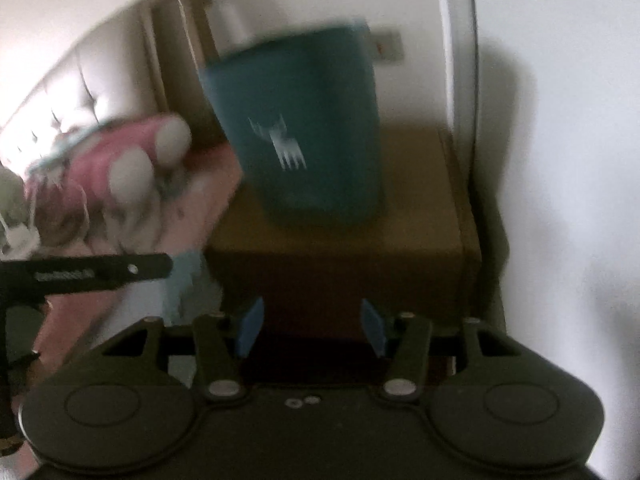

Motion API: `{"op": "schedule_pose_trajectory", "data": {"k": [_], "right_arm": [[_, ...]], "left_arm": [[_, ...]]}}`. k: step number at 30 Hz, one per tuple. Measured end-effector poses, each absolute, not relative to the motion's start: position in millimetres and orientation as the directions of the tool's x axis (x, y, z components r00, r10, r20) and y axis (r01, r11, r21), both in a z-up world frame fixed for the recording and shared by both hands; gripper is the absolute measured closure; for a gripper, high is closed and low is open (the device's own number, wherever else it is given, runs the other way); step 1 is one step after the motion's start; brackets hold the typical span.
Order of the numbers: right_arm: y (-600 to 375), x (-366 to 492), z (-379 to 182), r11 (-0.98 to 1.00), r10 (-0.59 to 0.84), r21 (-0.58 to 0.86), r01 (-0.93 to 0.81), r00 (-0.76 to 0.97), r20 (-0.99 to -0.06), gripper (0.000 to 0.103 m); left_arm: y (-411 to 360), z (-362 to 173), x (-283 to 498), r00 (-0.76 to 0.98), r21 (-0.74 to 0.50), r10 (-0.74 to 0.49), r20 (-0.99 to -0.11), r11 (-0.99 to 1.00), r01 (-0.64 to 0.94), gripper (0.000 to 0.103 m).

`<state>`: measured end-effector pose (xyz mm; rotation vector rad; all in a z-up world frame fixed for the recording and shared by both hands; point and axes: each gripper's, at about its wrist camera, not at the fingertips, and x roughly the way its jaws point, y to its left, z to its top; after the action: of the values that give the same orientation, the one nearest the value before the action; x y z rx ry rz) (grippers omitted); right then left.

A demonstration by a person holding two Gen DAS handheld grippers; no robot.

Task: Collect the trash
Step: 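Open both tools over the teal wastebasket to drop the trash, then lower both tools back down into the gap toward the remaining trash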

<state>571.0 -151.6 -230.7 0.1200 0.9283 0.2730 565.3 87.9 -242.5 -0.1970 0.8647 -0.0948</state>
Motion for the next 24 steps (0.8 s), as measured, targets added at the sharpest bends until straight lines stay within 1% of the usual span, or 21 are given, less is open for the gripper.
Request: {"op": "schedule_pose_trajectory", "data": {"k": [1, 2, 3, 5, 10, 16, 20, 24], "right_arm": [[-154.9, 565.8, -244.9, 0.961, 0.276, 0.218, -0.170, 0.552, -0.787, 0.049], [-157.9, 561.0, -259.2, 0.962, 0.272, 0.219, -0.161, 0.535, -0.800, 0.049], [-161.0, 556.7, -274.7, 0.965, 0.263, 0.216, -0.152, 0.518, -0.814, 0.049], [-164.7, 549.4, -302.8, 0.969, 0.246, 0.202, -0.142, 0.488, -0.837, 0.049], [-165.3, 530.0, -381.7, 0.970, 0.230, 0.178, -0.163, 0.402, -0.886, 0.049], [-163.7, 513.1, -484.3, 0.969, 0.238, 0.208, -0.131, 0.295, -0.925, 0.049], [-151.4, 503.8, -543.6, 0.963, 0.244, 0.206, -0.175, 0.232, -0.942, 0.049], [-141.6, 498.2, -599.6, 0.951, 0.238, 0.196, -0.238, 0.163, -0.958, 0.049]], "left_arm": [[88.0, -256.1, 559.8, 0.650, -0.225, -0.178, -0.739, 0.974, 0.011, 0.016], [87.5, -271.1, 554.7, 0.644, -0.222, -0.177, -0.744, 0.975, 0.012, 0.013], [86.7, -285.5, 549.8, 0.637, -0.216, -0.173, -0.751, 0.976, 0.011, 0.006], [87.9, -313.1, 540.5, 0.619, -0.211, -0.167, -0.767, 0.978, 0.003, 0.002], [86.1, -399.5, 522.4, 0.537, -0.189, -0.154, -0.830, 0.982, -0.010, 0.002], [77.3, -511.9, 493.3, 0.404, -0.150, -0.135, -0.905, 0.989, -0.005, 0.002], [73.4, -582.1, 469.2, 0.311, -0.158, -0.144, -0.939, 0.987, -0.020, 0.002], [64.2, -640.6, 451.6, 0.243, -0.131, -0.127, -0.962, 0.991, 0.002, 0.002]]}}
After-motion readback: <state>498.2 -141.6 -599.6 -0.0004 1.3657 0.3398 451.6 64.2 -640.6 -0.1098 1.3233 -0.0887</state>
